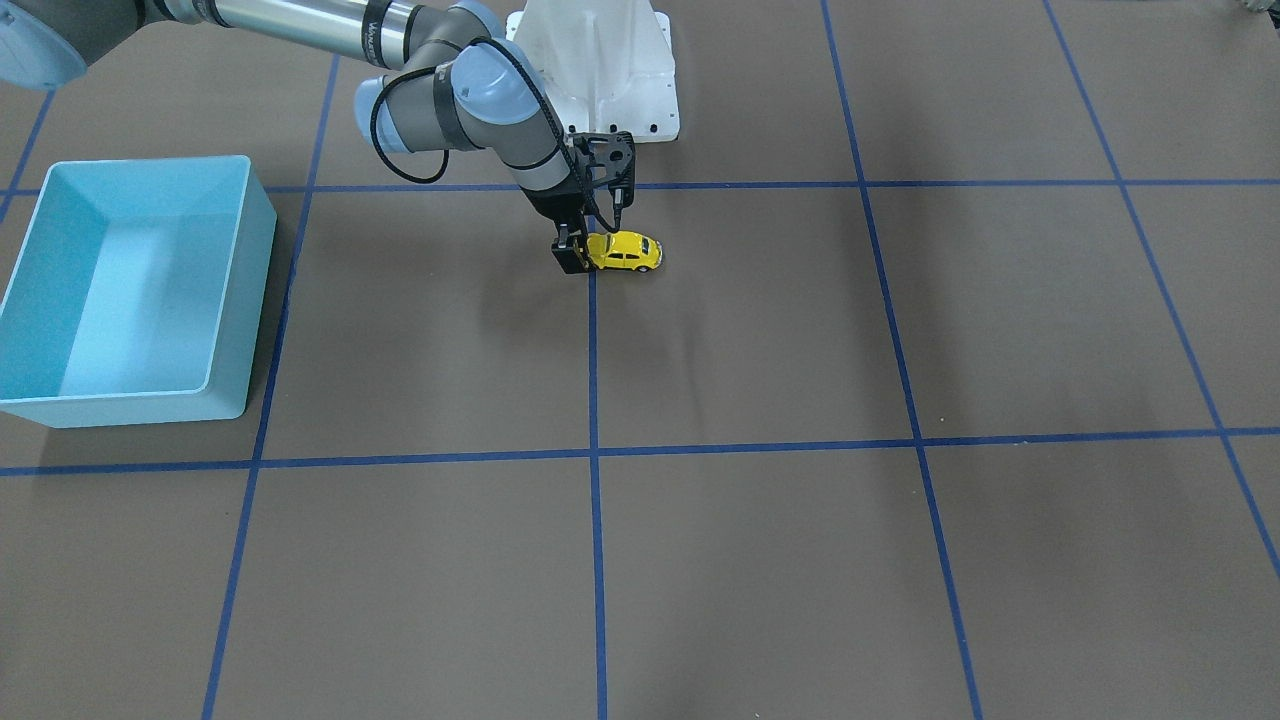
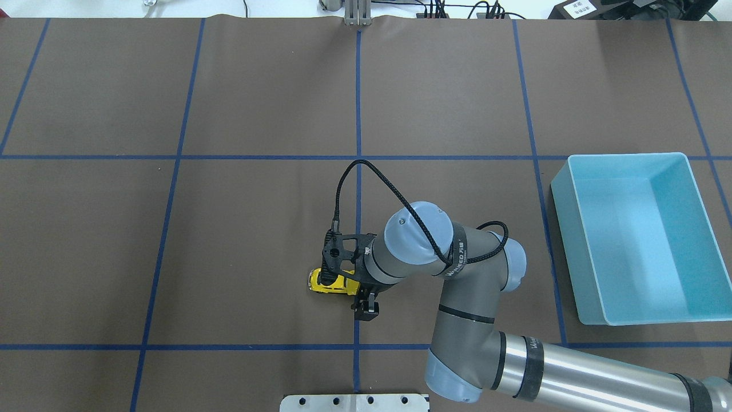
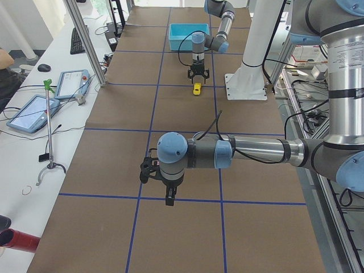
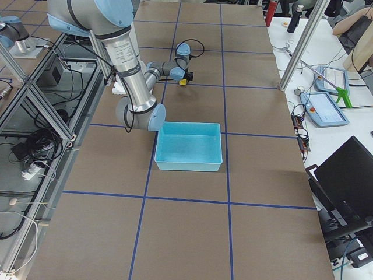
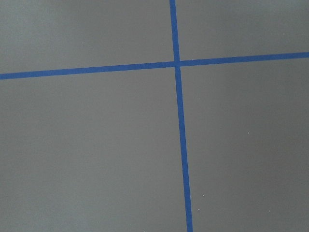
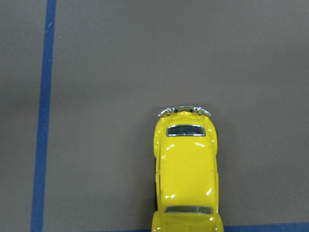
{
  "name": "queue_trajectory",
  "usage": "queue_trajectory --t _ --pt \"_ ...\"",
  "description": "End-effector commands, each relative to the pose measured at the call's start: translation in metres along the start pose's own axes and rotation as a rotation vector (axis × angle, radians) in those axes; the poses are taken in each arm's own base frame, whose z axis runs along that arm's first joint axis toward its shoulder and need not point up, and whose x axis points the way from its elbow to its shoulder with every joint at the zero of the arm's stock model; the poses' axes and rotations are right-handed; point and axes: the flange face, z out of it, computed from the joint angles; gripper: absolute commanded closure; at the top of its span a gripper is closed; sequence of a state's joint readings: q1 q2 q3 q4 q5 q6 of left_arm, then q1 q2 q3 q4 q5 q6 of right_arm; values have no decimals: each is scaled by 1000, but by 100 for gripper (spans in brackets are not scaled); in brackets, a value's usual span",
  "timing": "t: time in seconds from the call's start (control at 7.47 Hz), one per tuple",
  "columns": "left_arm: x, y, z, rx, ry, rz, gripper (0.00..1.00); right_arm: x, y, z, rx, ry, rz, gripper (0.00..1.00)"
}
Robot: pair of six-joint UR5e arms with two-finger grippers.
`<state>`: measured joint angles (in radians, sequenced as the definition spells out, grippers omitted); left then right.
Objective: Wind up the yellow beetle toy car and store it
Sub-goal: 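Lower the right gripper and grasp the yellow car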
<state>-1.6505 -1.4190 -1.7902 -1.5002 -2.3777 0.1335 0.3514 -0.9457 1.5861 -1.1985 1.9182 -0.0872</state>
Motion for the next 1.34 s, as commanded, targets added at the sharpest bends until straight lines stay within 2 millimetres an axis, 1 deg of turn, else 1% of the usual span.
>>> queue_trajectory --t 0.0,0.13,0.27,0.4,0.54,0.67,0.8,0.94,1.07,1.2 --pt "0 0 0 0 0 0 0 2 -4 5 -8 16 6 23" --pt "0 0 0 1 0 -1 0 -4 -4 11 -12 28 44 37" --pt "0 0 0 1 0 -1 0 -5 -8 12 -11 39 49 48" --pt "0 0 0 1 0 -1 0 -6 -9 10 -7 34 50 76" --pt "0 0 0 1 0 -1 0 -5 -7 11 -11 37 61 100" --pt "0 0 -1 2 0 0 0 -2 -8 5 -4 30 60 100" --pt "0 0 0 1 0 -1 0 30 -2 -17 7 44 80 100" --pt "0 0 0 1 0 -1 0 66 5 -49 32 39 114 100" --pt "0 0 0 1 0 -1 0 97 18 -77 44 59 144 100" --pt "0 0 -1 2 -2 0 0 130 48 -109 48 82 188 100"
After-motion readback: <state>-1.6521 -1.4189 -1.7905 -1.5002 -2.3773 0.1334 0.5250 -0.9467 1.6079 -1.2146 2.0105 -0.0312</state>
